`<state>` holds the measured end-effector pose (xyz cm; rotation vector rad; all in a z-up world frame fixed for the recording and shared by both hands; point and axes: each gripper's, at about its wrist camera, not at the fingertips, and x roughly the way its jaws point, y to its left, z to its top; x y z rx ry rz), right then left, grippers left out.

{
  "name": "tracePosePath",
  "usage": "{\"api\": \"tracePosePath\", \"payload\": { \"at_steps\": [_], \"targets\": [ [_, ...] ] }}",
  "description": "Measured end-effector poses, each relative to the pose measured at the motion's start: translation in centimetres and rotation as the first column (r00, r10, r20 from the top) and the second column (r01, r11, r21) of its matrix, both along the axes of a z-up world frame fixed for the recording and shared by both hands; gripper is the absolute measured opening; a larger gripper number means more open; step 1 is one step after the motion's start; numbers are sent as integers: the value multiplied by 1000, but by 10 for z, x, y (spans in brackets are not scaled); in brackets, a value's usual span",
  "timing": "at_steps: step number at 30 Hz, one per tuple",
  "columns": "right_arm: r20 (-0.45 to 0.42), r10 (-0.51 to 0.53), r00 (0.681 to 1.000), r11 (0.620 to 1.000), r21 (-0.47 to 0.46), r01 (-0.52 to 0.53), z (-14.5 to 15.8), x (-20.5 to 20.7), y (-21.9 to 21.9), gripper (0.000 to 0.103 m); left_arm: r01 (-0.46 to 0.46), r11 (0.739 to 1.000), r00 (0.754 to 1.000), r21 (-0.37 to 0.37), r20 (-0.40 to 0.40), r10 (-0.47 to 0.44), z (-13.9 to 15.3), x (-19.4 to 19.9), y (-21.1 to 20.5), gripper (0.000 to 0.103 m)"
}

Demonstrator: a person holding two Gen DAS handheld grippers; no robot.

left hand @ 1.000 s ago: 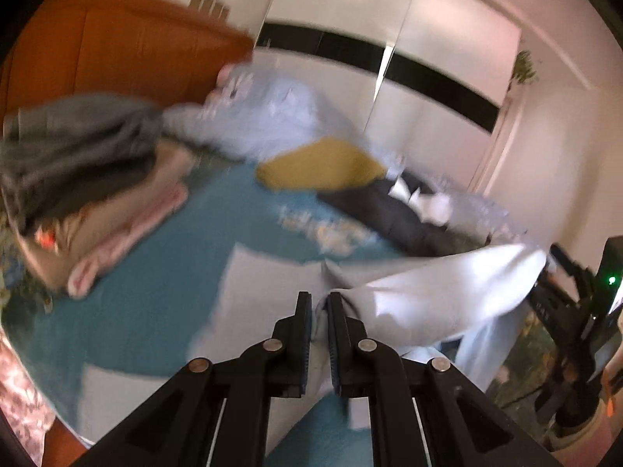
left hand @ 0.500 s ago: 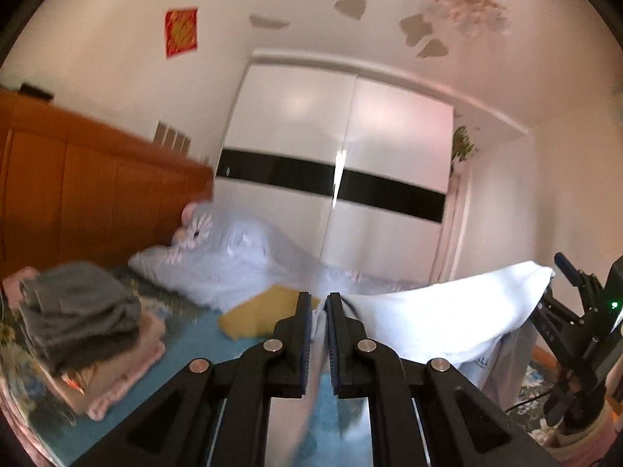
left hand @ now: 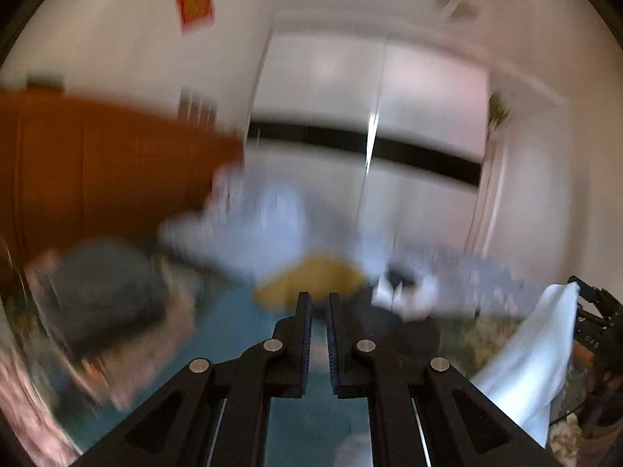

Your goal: Fold clothes

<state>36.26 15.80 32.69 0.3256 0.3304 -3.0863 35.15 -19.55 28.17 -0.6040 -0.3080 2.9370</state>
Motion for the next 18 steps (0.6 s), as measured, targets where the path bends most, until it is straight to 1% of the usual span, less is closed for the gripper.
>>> {"api": "tracePosePath", "payload": {
  "at_steps": [1,3,6,7,8,9,11,13,14,15,16,17,18],
  "targets": [
    [61,-8,998,1000,10,7,-18,-17,-1,68,5,1000,997,16,74,-6,-25,-17,0,8],
    [167,-40,985,999,36,35,-57,-48,-3,68,23,998,985,54,168,-32,-58,-36,3,8],
    [274,-104,956,993,89,82,-107,-87,-5,68,42,995,963,93,260,-65,-94,-51,7,8],
    [300,-129,945,989,106,101,-120,-101,-2,68,47,994,958,95,277,-72,-102,-53,9,8],
    [323,-149,935,986,114,118,-130,-111,0,68,52,994,953,96,292,-78,-109,-54,10,8],
    [336,-159,928,985,110,129,-135,-119,13,68,60,993,949,100,304,-88,-114,-50,12,8],
    [360,-179,915,984,80,161,-141,-134,26,68,89,988,938,124,323,-125,-121,-46,15,9],
    [366,-199,909,980,50,195,-148,-139,40,68,121,983,925,140,344,-163,-130,-39,26,11],
    [371,-217,903,975,44,217,-153,-140,45,68,145,979,915,146,356,-189,-135,-37,33,17],
    [390,-234,891,969,23,244,-156,-142,52,68,168,974,905,153,368,-214,-141,-35,40,33],
    [410,-250,877,962,2,273,-159,-143,60,68,192,968,894,160,379,-239,-146,-32,47,42],
    [430,-265,863,953,-18,301,-163,-144,68,68,219,962,879,161,395,-266,-153,-32,56,54],
    [441,-258,860,951,-39,305,-168,-149,71,68,247,955,864,162,411,-293,-160,-32,66,56]
  ]
}}
